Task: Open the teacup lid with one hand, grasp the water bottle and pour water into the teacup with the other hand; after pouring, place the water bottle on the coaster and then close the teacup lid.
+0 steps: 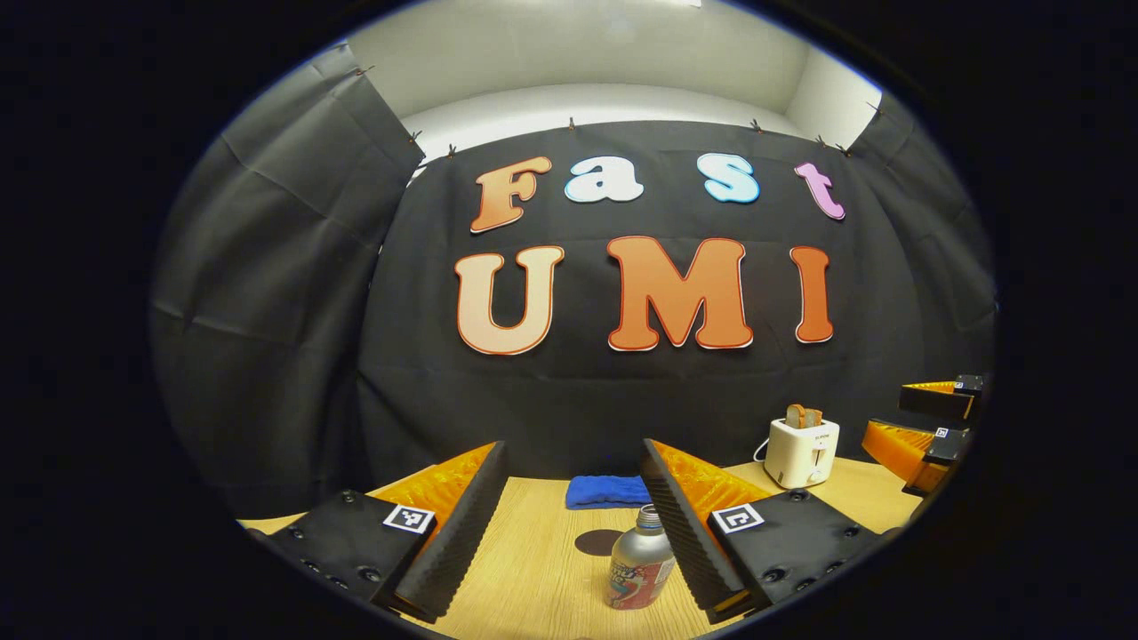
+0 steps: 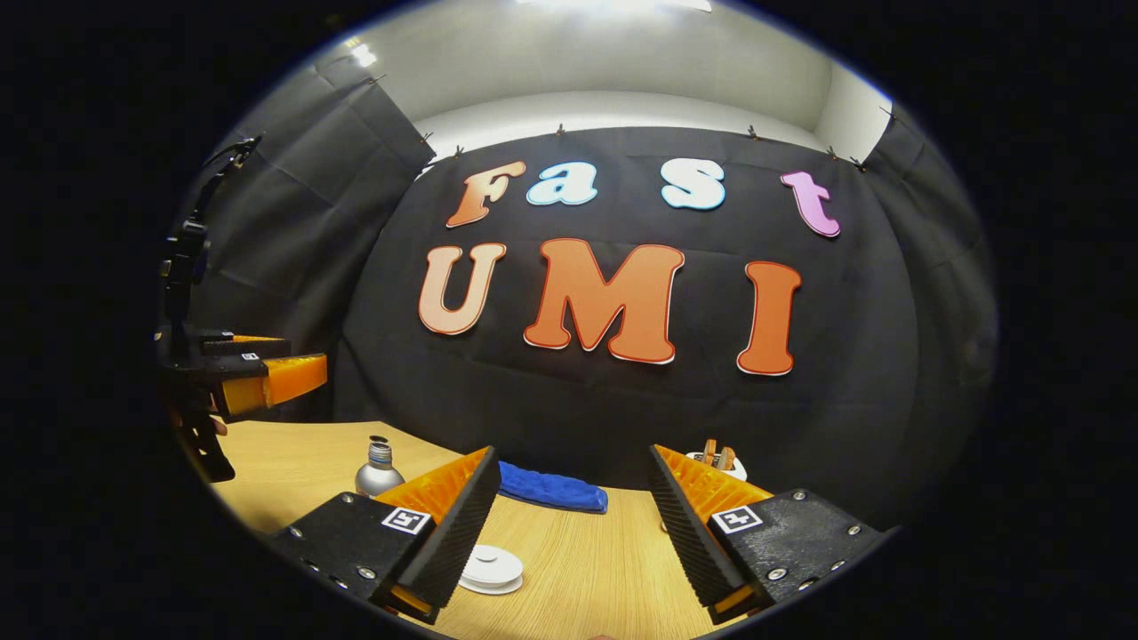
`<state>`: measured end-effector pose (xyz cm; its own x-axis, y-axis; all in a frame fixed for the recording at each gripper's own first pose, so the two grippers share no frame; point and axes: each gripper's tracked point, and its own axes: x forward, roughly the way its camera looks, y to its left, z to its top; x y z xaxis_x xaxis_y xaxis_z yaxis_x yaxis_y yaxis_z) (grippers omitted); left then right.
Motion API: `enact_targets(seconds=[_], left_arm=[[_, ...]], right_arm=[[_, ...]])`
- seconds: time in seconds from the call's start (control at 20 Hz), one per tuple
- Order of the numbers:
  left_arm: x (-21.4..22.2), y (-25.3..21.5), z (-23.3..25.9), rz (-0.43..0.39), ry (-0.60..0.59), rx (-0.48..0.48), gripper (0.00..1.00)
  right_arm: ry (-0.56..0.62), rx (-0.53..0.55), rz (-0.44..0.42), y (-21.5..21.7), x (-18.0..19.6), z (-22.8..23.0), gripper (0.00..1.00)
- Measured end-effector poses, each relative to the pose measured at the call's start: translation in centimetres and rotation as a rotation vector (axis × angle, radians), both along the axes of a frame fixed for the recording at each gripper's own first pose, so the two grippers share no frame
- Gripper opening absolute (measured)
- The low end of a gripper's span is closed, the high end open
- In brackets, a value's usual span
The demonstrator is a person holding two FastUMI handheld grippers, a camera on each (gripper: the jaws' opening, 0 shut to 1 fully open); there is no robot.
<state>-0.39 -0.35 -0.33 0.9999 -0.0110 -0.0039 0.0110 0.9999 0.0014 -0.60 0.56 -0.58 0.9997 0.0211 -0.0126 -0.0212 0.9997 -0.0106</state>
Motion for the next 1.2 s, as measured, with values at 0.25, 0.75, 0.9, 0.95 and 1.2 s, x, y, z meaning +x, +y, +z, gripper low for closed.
enact_targets(seconds=[0.25,0.75,0.9,0.95,1.2], left_arm=[[-0.1,-0.4,-0.1,-0.009,-0.008,0.007,0.98],[-0.5,-0.7,-1.3,-0.027,0.008,0.049,0.98],[-0.9,-0.9,-1.6,-0.04,0.012,0.057,1.0],[-1.1,-1.0,-1.8,-0.043,0.014,0.06,1.0],[-1.3,-1.0,-2.8,-0.044,0.032,0.075,1.0]], right_arm=[[0.009,0.009,0.009,0.3,0.1,-0.4,0.99],[0.092,0.024,0.037,1.7,1.1,-3.9,0.98],[0.148,0.031,0.057,2.7,1.8,-5.9,0.97],[0.159,0.037,0.068,3.2,2.0,-6.3,0.97],[0.24,0.056,0.107,5.0,3.2,-9.2,0.91]])
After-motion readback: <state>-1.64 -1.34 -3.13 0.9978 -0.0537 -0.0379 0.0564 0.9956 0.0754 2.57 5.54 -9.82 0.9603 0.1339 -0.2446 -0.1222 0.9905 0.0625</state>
